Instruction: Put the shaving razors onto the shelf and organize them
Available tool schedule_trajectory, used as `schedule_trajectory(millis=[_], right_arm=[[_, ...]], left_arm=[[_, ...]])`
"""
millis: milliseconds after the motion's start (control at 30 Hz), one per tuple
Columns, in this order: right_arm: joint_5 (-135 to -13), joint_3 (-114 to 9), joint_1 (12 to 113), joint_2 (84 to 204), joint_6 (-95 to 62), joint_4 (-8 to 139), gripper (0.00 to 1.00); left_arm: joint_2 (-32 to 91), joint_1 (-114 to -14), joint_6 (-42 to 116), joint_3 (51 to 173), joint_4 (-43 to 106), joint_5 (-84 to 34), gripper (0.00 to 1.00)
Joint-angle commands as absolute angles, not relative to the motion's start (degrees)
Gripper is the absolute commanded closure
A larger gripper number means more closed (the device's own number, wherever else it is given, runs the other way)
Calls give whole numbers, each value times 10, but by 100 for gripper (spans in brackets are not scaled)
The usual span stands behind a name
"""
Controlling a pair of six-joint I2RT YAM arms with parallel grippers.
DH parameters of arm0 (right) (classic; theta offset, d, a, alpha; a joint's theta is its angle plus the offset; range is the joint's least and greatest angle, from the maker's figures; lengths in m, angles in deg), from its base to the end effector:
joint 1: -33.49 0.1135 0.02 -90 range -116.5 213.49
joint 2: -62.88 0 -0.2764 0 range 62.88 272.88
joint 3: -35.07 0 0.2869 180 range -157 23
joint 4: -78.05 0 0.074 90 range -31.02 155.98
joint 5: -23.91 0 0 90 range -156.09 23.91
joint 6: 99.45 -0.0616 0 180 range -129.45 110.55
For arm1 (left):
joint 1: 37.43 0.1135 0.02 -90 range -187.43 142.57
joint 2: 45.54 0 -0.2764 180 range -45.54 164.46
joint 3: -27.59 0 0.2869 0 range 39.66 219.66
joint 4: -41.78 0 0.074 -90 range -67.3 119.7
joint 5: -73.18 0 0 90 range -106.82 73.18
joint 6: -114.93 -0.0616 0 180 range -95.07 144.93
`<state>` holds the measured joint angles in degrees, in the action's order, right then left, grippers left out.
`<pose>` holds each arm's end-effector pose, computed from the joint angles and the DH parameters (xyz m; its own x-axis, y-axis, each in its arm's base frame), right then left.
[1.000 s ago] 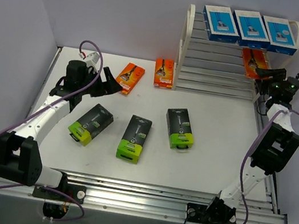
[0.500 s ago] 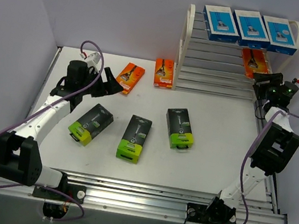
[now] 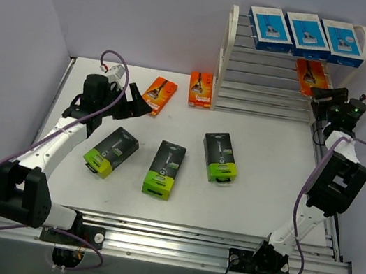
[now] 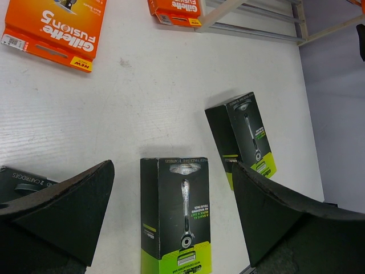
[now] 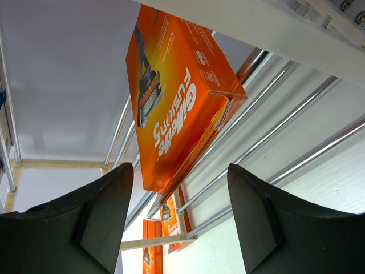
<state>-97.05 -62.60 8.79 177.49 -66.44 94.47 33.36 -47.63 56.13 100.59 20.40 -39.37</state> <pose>0.5005 -0.1953 0.2800 -0.0959 0.8356 -0.5408 -0.0525 0.5384 0.8411 0.3585 -0.0885 0.2952 -0.6443 -0.3702 -0.6692 0.1931 0.7679 -0.6108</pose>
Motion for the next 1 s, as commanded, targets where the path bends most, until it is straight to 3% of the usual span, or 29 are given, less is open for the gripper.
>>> schedule_trajectory(millis=[0, 967], right_arm=[[-971, -648, 80, 1748, -678, 969, 37], [-982, -627, 91, 1759, -748, 1073, 38]], left_arm=[[330, -478, 553, 1032, 216, -400, 7], [339, -482, 557, 1031, 220, -411, 7]])
